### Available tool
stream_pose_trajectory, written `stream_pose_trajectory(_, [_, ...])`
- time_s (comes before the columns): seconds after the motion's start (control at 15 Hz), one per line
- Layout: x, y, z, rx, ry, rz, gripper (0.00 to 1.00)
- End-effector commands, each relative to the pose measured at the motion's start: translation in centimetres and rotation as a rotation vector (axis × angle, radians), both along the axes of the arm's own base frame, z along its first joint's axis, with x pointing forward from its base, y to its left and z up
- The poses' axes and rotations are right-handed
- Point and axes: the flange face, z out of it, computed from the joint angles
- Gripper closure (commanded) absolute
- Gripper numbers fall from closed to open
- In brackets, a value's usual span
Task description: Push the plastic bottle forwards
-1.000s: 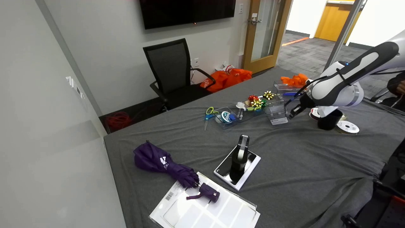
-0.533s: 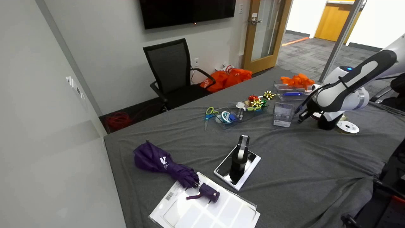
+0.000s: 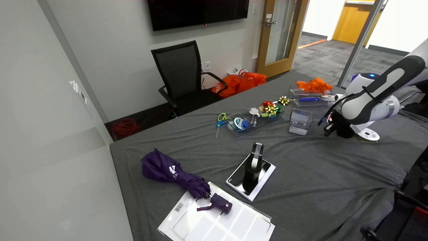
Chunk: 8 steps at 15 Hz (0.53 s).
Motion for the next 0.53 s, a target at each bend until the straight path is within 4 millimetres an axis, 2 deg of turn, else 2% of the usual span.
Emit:
stream_pose_trajectory(0.0, [-2.9,2.9,3.2,0.009,0.048,0.01,1.0])
stream_pose_trajectory(0.2, [-4.0,5.3,5.6,0.018,0.049,0.024,1.0])
stream_pose_trajectory(0.47, [-5.7,7.1,9.0,0.019,0.081,0.038,1.0])
